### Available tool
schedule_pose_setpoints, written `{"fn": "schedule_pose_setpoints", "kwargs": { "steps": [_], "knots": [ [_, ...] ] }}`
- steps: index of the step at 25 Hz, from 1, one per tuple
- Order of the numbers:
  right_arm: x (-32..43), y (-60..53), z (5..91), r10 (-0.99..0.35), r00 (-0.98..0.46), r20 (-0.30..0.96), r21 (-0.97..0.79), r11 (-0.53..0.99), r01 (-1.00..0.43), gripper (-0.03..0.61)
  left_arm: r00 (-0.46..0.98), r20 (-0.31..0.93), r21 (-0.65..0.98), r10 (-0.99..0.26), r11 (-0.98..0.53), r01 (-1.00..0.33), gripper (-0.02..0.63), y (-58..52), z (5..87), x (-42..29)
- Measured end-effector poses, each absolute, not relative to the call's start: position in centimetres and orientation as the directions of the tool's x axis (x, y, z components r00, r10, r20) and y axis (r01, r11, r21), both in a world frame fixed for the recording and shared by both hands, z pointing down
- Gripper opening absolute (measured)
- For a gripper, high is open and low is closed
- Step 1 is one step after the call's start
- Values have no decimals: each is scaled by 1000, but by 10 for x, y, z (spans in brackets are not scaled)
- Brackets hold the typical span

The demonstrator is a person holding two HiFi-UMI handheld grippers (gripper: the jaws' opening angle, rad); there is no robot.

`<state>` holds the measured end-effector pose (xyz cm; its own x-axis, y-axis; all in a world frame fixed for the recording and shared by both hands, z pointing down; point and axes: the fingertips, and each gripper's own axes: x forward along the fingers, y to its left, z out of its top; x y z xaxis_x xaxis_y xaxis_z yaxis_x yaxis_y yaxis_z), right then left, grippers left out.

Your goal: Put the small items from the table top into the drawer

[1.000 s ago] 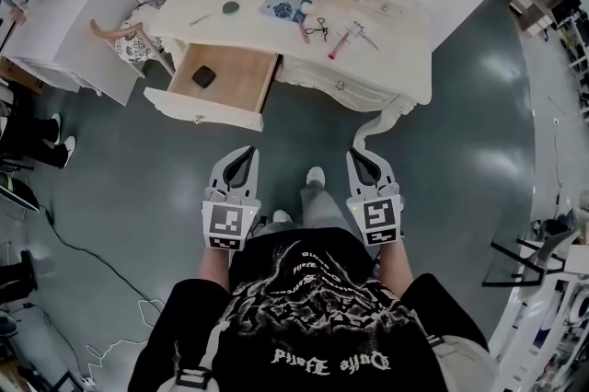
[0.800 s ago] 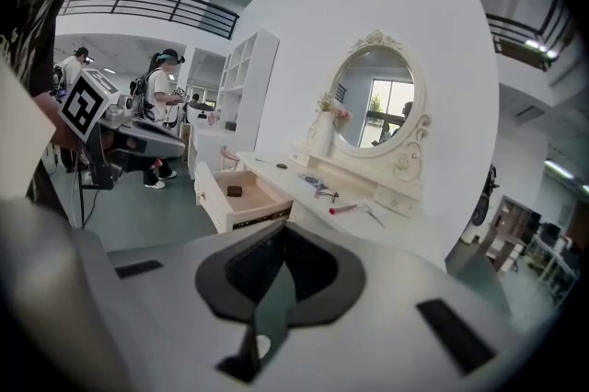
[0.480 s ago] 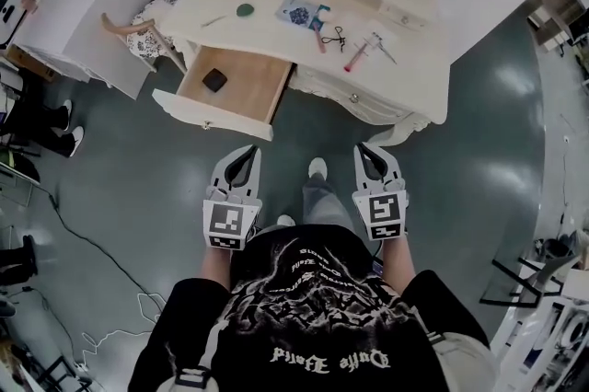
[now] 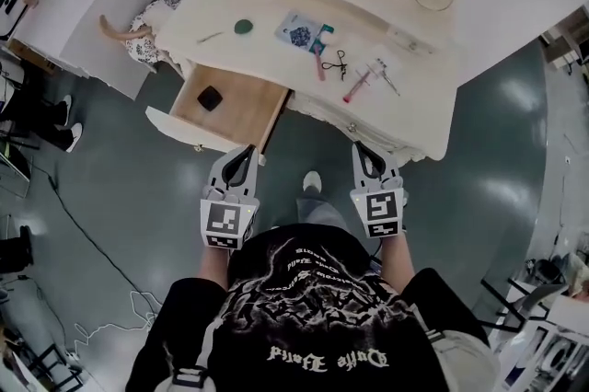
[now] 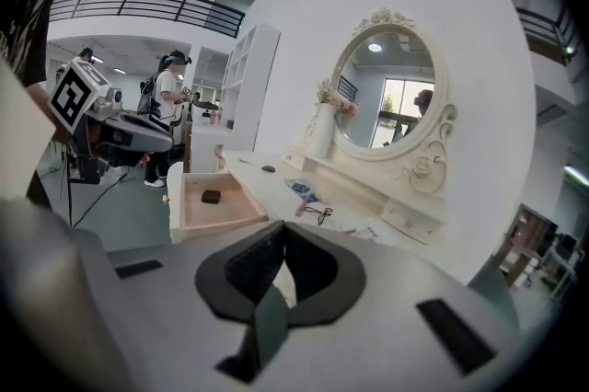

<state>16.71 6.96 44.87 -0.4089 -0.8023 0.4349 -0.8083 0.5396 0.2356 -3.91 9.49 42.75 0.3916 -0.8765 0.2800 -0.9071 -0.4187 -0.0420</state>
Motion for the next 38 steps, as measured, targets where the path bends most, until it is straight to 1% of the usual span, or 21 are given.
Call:
{"fn": "schedule_pose_setpoints", "kwargs": {
  "steps": [6,13,17,28,35,38],
  "knots": [
    [171,26,455,-779,-447,439,202,570,-796,11,354,297,-44,-887,-383,-923,15,55,429,-29],
    [163,-11,462,-726,-515,456,217,652,-727,11,303,310,-43,-901,-332,-942,15,19,434,-18],
    [166,-27,467,-708,-529,468,198,668,-717,11,278,315,-37,-908,-304,-952,15,1,438,-10],
    [195,-67,479,-693,-513,506,155,658,-737,11,237,314,-18,-919,-256,-967,15,-38,443,3],
    [202,-72,487,-687,-486,539,162,651,-741,11,242,318,-18,-917,-261,-965,15,-51,445,5],
    [206,-75,490,-696,-451,560,182,634,-752,11,236,322,-21,-917,-256,-966,15,-57,447,2]
  ]
}}
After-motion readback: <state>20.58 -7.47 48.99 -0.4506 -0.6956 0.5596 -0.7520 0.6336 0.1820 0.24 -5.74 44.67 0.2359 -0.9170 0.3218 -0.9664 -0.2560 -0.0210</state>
